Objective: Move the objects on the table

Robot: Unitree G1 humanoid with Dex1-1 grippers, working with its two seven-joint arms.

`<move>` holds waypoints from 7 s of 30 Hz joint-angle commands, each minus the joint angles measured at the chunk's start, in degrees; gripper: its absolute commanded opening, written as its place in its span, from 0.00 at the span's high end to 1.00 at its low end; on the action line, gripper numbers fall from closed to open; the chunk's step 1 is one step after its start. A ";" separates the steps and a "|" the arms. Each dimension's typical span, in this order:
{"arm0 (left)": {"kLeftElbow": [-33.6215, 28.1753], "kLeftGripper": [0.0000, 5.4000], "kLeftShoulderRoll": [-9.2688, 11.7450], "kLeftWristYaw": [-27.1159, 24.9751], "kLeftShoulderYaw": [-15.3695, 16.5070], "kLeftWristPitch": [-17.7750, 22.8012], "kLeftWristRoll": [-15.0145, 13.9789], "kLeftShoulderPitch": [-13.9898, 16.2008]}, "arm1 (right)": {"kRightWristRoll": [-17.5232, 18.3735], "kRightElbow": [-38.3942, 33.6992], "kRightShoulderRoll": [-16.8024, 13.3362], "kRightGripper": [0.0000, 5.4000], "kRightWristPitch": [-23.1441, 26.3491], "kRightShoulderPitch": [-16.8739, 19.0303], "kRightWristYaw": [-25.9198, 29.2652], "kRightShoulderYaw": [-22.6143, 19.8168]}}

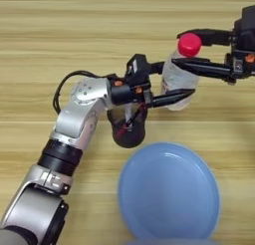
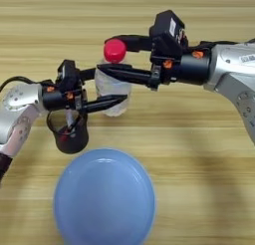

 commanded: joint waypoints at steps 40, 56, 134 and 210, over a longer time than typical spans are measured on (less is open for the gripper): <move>28.64 0.43 1.77 16.52 18.35 -15.76 3.90 -9.44 | -5.69 1.90 3.09 0.00 -8.63 12.86 1.07 3.79; 32.30 0.43 2.41 17.59 19.99 -18.76 5.02 -1.11 | -11.70 8.43 7.18 0.00 -12.00 13.70 1.37 8.98; 38.00 0.00 -0.02 23.58 17.09 -29.40 10.35 7.37 | -29.50 32.45 26.15 0.00 -22.40 12.05 -1.50 20.73; 37.20 0.00 0.11 23.88 17.51 -29.82 10.06 7.46 | -18.31 8.10 11.13 0.14 -17.22 20.37 7.74 10.93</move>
